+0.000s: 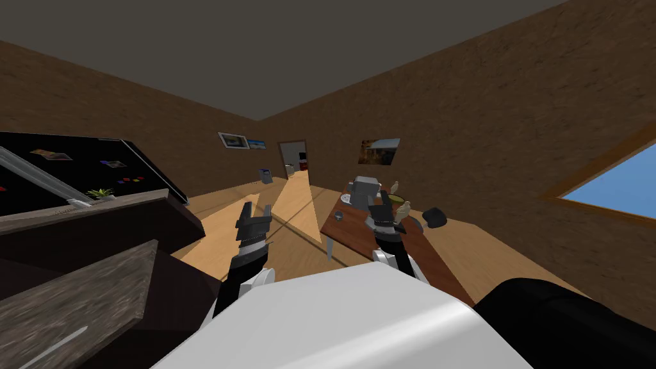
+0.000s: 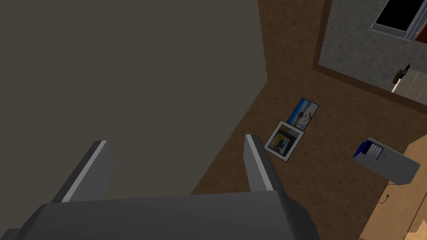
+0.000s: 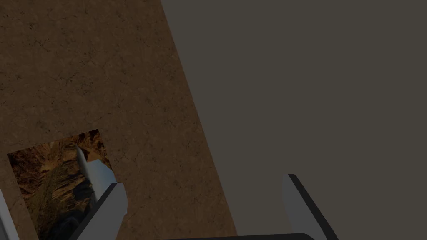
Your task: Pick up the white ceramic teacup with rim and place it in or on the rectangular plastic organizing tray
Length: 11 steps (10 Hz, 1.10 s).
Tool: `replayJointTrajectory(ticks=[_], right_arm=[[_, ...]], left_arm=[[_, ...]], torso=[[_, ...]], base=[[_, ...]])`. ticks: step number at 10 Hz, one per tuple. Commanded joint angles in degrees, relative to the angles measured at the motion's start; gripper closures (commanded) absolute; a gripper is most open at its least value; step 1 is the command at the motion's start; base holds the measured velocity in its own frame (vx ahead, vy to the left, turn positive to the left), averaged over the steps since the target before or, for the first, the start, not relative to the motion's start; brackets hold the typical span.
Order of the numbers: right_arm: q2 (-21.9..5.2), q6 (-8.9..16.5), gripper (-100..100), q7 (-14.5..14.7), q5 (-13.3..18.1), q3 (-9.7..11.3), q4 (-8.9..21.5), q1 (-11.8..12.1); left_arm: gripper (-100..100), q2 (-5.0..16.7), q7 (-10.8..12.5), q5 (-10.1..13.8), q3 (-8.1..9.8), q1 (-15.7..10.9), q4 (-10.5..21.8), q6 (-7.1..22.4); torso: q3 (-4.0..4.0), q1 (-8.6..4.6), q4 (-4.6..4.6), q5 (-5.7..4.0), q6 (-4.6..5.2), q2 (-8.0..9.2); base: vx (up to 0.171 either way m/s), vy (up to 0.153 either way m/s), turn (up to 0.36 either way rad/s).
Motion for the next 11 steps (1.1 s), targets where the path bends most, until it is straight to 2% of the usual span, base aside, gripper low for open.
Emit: replayJointTrajectory(ticks=[1,4,8,9,10,11], right_arm=[[-1.7,1.8,-100,0.5,0.4,0.0,0.7,0.8],[-5.2,6.0,-100,1.7,1.4,0.3,2.2,2.7],[-11.5,13.6,-100,4.3,3.4,1.5,5.4,6.4],[-11.5,14.6,-100,4.3,3.4,1.5,5.4,6.4],[-13.2,16.6,-100,5.1,4.0,1.9,6.4,7.4],[-13.2,17.2,-100,5.1,4.0,1.9,6.4,7.4]], left_arm=[[0,0.0,0.0,0.0,0.0,0.0,0.0,0.0],[0,0.0,0.0,0.0,-0.01,0.0,0.0,0.0],[0,0.0,0.0,0.0,-0.01,0.0,0.0,0.0],[0,0.0,0.0,0.0,-0.01,0.0,0.0,0.0],[0,0.0,0.0,0.0,0.0,0.0,0.0,0.0],[0,0.0,0.0,0.0,-0.01,0.0,0.0,0.0]], torso=[[0.0,0.0,0.0,0.0,0.0,0.0],[0.09,0.28,0.03,0.06,-0.01,0.17],[0.1,0.42,0.04,0.1,-0.02,0.17],[0.11,0.43,0.04,0.1,-0.02,0.19],[0.09,0.27,0.04,0.07,0.01,0.14],[0.06,0.24,0.02,0.06,-0.02,0.1]], base=[[-0.018,0.034,0.101],[-0.046,0.078,0.13],[-0.038,0.108,0.195],[-0.024,0.068,0.077],[-0.007,0.07,0.197],[-0.006,0.05,0.077]])
